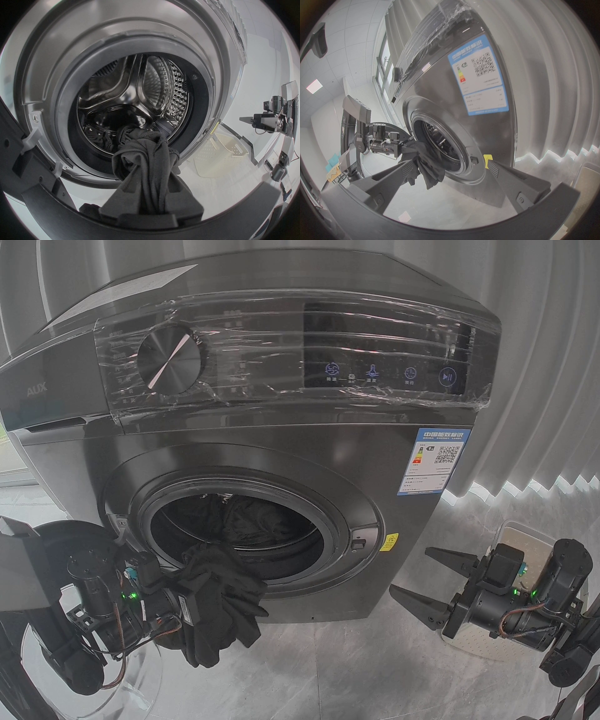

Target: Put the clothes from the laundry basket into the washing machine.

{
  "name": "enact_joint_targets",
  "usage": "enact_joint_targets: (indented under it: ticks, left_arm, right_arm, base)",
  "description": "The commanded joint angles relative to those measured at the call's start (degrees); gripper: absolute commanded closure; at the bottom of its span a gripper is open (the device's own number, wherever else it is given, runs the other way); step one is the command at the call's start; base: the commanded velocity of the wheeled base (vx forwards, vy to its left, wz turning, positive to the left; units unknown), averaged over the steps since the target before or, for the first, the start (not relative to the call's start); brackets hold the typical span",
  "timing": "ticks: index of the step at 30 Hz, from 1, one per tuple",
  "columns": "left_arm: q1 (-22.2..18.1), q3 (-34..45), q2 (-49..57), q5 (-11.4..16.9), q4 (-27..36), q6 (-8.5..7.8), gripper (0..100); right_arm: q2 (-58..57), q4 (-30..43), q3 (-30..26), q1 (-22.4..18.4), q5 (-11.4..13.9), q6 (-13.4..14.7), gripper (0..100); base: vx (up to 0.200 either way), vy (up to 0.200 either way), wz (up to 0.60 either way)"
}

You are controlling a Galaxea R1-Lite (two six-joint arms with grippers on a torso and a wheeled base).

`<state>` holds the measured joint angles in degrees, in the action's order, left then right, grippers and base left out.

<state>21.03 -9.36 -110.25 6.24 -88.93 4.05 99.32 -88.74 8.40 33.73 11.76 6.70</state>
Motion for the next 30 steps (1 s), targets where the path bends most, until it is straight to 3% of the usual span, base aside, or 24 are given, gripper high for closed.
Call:
enact_joint_targets:
  ticks: [1, 5, 6, 12, 14, 16, 18, 23, 27, 30]
  left_arm:
    - [1.3, 0.3, 0.0, -0.8, 0.0, -0.44, 100]
    - [2.5, -0.8, 0.2, -4.1, 0.0, -1.41, 100]
    - [3.4, -2.0, -0.5, -6.1, 0.1, -2.11, 100]
    - [5.3, -5.0, -5.1, -6.9, 0.4, -1.06, 100]
    - [5.3, -5.5, -6.7, -6.9, 0.4, 0.79, 100]
    - [5.9, -6.0, -8.7, -7.0, 0.2, 4.74, 100]
    - [6.5, -7.6, -11.1, -8.4, 0.1, 7.2, 100]
    - [6.3, -18.3, -17.6, -15.3, 0.0, 9.14, 100]
    - [6.7, -24.7, -20.0, -15.7, 0.1, 10.81, 100]
    - [6.9, -28.1, -22.5, -15.8, 0.1, 11.07, 100]
  right_arm:
    - [0.3, 0.0, -3.5, 0.5, 0.0, -0.7, 0]
    - [0.9, 0.0, -4.5, 1.0, 0.0, -0.7, 0]
    - [0.9, 0.1, -4.5, 1.5, -0.1, -0.7, 0]
    - [1.0, 0.1, -5.9, 2.4, -0.1, -0.7, 0]
    - [1.0, 0.1, -6.0, 2.6, -0.1, -0.7, 0]
    - [1.0, 0.1, -6.0, 2.7, -0.1, -0.7, 0]
    - [1.0, 0.1, -6.0, 2.7, -0.1, -0.7, 0]
    - [1.0, 0.1, -6.0, 2.7, -0.1, -0.7, 0]
    - [0.9, 0.0, -5.9, 2.7, -0.1, -0.7, 0]
    - [0.9, 0.0, -5.8, 2.7, -0.1, -0.7, 0]
  base:
    - [0.0, 0.0, 0.0]
    - [0.0, 0.0, 0.0]
    - [0.0, 0.0, 0.0]
    - [0.0, 0.0, 0.0]
    - [0.0, 0.0, 0.0]
    - [0.0, 0.0, 0.0]
    - [0.0, 0.0, 0.0]
    - [0.0, 0.0, 0.0]
    - [0.0, 0.0, 0.0]
    - [0.0, 0.0, 0.0]
